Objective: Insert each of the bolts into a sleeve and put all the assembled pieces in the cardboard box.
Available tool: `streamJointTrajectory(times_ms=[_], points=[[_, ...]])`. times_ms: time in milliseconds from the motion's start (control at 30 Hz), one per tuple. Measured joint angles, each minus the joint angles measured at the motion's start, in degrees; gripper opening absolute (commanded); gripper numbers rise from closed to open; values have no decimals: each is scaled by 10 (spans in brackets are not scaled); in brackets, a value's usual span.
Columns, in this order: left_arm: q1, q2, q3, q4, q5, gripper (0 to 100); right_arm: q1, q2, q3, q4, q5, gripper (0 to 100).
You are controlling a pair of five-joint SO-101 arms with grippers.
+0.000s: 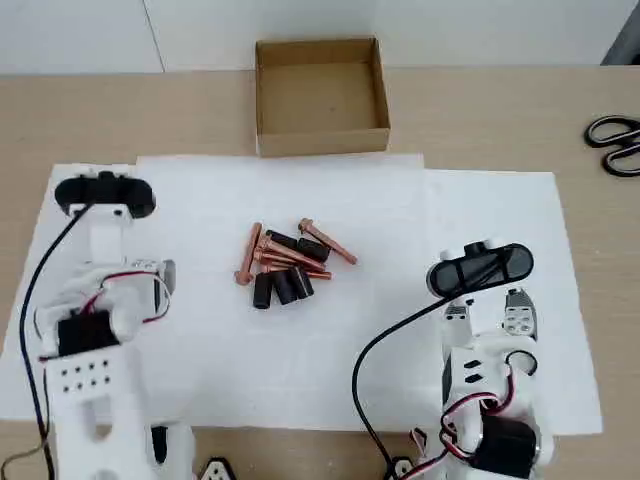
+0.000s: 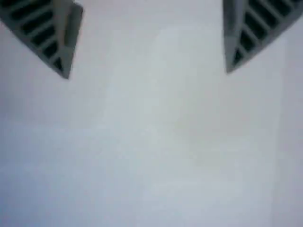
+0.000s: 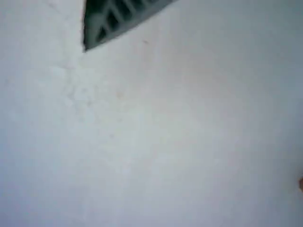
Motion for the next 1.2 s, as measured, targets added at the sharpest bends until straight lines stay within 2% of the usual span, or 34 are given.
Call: streamJointTrajectory(times_ms=[167,433,567,767,1000,1200], points=[[0,57,-29,0,0,202,0,0,0,0,6,177],[0,60,-29,-1,0,202,0,-5,-82,0,6,177],[0,60,-29,-2,0,202,0,37,-127,0,6,177],[0,60,-29,-2,0,202,0,175,-202,3,6,177],[0,60,-29,-2,0,202,0,390,-313,73,6,177],[0,60,-29,-2,0,202,-70,547,-389,155,6,177]])
